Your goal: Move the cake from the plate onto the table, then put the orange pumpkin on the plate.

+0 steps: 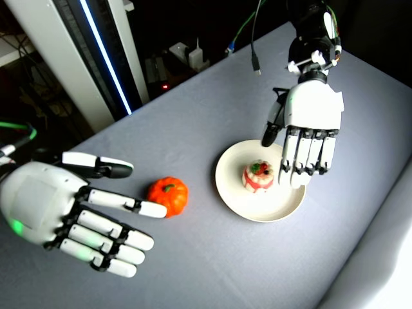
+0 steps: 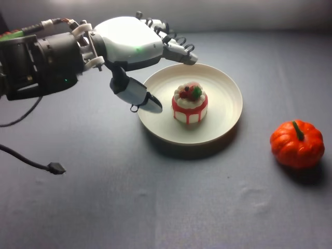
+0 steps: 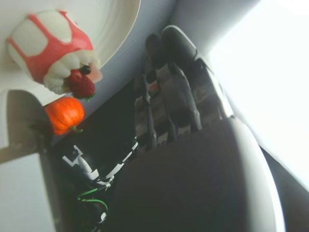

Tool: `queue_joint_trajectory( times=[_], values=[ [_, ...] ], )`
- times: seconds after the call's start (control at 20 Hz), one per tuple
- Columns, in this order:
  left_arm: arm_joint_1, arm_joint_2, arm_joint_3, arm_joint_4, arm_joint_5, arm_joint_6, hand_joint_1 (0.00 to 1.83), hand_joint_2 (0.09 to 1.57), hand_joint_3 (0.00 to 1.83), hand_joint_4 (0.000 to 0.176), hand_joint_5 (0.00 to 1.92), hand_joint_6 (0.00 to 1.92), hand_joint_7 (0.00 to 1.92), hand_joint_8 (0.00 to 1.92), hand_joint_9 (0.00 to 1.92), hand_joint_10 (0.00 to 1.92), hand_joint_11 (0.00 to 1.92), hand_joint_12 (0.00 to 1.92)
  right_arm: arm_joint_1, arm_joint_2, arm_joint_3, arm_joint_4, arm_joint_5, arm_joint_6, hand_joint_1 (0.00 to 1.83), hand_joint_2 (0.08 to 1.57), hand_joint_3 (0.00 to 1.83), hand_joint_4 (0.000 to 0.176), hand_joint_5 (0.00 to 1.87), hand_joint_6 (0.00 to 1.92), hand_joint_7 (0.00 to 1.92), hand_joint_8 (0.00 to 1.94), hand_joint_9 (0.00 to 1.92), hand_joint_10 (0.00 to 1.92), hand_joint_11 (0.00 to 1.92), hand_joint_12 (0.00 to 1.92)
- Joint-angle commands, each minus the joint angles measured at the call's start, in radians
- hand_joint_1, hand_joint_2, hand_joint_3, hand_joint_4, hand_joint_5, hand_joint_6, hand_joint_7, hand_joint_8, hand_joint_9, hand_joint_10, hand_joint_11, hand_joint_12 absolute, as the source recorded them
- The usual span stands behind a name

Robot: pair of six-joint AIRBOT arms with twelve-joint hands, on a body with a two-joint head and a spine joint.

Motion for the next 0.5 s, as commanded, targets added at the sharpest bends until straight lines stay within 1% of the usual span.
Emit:
queue_joint_trajectory(
  times=[0.0, 0.05, 0.1, 0.15, 0.2, 0.3, 0.35, 0.4, 0.45],
  values=[
    [-0.021, 0.012, -0.009, -0.031, -0.032, 0.001, 0.89, 0.91, 0.0, 0.0, 0.42, 0.01, 0.42, 0.0, 0.37, 0.08, 0.0, 1.55, 0.011, 0.003, 0.008, 0.008, 0.123, 0.01, 0.79, 0.9, 0.0, 0.176, 0.13, 0.0, 0.01, 0.0, 0.0, 0.0, 0.04, 0.02],
    [-0.029, 0.014, -0.017, -0.018, -0.014, 0.001, 0.84, 0.93, 0.0, 0.0, 0.42, 0.01, 0.42, 0.01, 0.34, 0.07, 0.0, 1.56, 0.011, 0.003, 0.009, 0.008, 0.123, 0.01, 0.79, 0.9, 0.0, 0.176, 0.13, 0.0, 0.01, 0.0, 0.0, 0.0, 0.03, 0.02],
    [-0.033, 0.013, -0.019, -0.002, -0.004, 0.001, 0.77, 0.91, 0.0, 0.0, 0.43, 0.01, 0.45, 0.02, 0.37, 0.08, 0.0, 1.56, 0.011, 0.003, 0.009, 0.008, 0.123, 0.01, 0.78, 0.9, 0.0, 0.176, 0.12, 0.0, 0.01, 0.0, 0.0, 0.0, 0.02, 0.01],
    [-0.037, 0.01, -0.022, 0.01, 0.008, 0.001, 0.74, 0.92, 0.0, 0.0, 0.42, 0.0, 0.49, 0.02, 0.38, 0.08, 0.0, 1.5, 0.011, 0.003, 0.009, 0.008, 0.123, 0.01, 0.78, 0.9, 0.0, 0.176, 0.12, 0.0, 0.01, 0.0, 0.0, 0.0, 0.0, 0.01],
    [-0.033, 0.007, -0.02, -0.004, 0.006, 0.001, 0.74, 0.9, 0.0, 0.0, 0.42, 0.0, 0.5, 0.01, 0.37, 0.07, 0.0, 1.43, 0.011, 0.003, 0.009, 0.008, 0.123, 0.01, 0.78, 0.89, 0.0, 0.176, 0.13, 0.0, 0.02, 0.01, 0.0, 0.0, 0.01, 0.01],
    [-0.013, -0.005, 0.003, -0.073, -0.028, 0.001, 0.77, 0.91, 0.0, 0.0, 0.42, 0.0, 0.51, 0.01, 0.38, 0.07, 0.0, 1.47, 0.011, 0.003, 0.009, 0.008, 0.123, 0.01, 0.79, 0.9, 0.0, 0.176, 0.13, 0.0, 0.02, 0.0, 0.0, 0.0, 0.0, 0.0],
    [-0.004, -0.009, 0.01, -0.104, -0.039, 0.001, 0.81, 0.89, 0.0, 0.0, 0.41, 0.0, 0.49, 0.0, 0.34, 0.04, 0.0, 1.43, 0.011, 0.003, 0.009, 0.009, 0.123, 0.01, 0.78, 0.9, 0.0, 0.176, 0.12, 0.0, 0.02, 0.0, 0.0, 0.0, 0.01, 0.01],
    [0.009, -0.013, 0.012, -0.133, -0.043, 0.001, 0.79, 0.84, 0.0, 0.0, 0.41, 0.0, 0.48, 0.0, 0.35, 0.04, 0.0, 1.51, 0.011, 0.003, 0.009, 0.009, 0.123, 0.01, 0.78, 0.9, 0.0, 0.176, 0.13, 0.0, 0.02, 0.0, 0.0, 0.0, 0.01, 0.01],
    [0.015, -0.017, 0.014, -0.148, -0.048, 0.001, 0.81, 0.84, 0.0, 0.0, 0.4, 0.0, 0.44, 0.0, 0.37, 0.05, 0.0, 1.56, 0.011, 0.003, 0.009, 0.009, 0.123, 0.01, 0.78, 0.91, 0.0, 0.176, 0.13, 0.0, 0.02, 0.0, 0.0, 0.0, 0.0, 0.0]
  ],
)
